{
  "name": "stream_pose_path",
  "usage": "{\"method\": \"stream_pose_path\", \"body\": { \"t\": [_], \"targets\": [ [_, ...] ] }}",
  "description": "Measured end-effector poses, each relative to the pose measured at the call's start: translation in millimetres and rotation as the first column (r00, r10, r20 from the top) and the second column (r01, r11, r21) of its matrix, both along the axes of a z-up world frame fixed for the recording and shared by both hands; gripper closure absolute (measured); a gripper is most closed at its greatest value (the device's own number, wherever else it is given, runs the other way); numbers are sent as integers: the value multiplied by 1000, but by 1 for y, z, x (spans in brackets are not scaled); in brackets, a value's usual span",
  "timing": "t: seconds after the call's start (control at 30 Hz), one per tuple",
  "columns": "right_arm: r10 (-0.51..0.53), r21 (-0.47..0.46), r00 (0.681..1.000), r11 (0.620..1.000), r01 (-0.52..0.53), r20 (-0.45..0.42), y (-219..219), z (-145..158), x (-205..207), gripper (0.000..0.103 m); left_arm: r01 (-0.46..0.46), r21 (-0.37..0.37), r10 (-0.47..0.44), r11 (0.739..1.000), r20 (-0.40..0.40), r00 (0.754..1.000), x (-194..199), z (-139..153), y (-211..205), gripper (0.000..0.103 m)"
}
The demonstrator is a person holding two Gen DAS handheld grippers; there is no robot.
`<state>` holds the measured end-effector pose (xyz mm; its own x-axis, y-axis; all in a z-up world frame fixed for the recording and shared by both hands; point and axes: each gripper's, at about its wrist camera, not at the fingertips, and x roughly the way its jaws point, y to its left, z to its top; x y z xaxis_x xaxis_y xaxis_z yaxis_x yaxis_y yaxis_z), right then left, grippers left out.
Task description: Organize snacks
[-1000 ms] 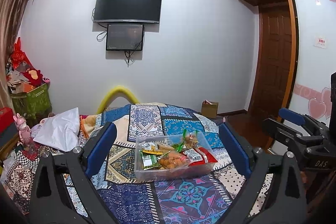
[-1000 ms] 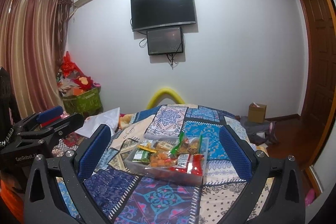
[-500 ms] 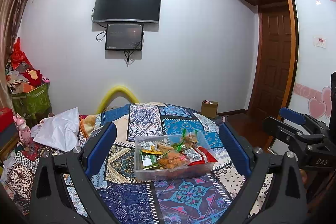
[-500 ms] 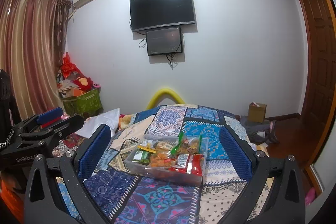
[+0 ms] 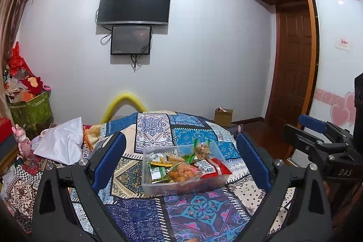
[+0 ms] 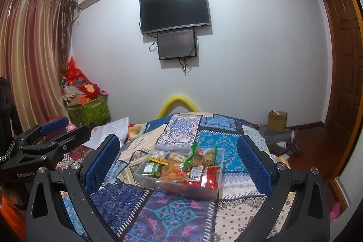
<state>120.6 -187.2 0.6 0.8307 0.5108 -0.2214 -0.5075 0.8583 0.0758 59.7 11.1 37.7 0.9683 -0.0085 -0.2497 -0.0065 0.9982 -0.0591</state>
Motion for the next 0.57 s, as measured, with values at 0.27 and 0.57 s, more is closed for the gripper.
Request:
{"method": "stream_pose_path", "body": {
  "t": [0.27,0.57],
  "targets": [
    [0,0,1000,1000,0,-1,0,0,1,0,-1,16,1,1000,-5,1000,2,0,-4,4],
    [-4,-2,1000,1000,4,-8,-2,-3,3,0,13,13,-13,1000,-22,1000,4,-2,-7,4]
  ]
}}
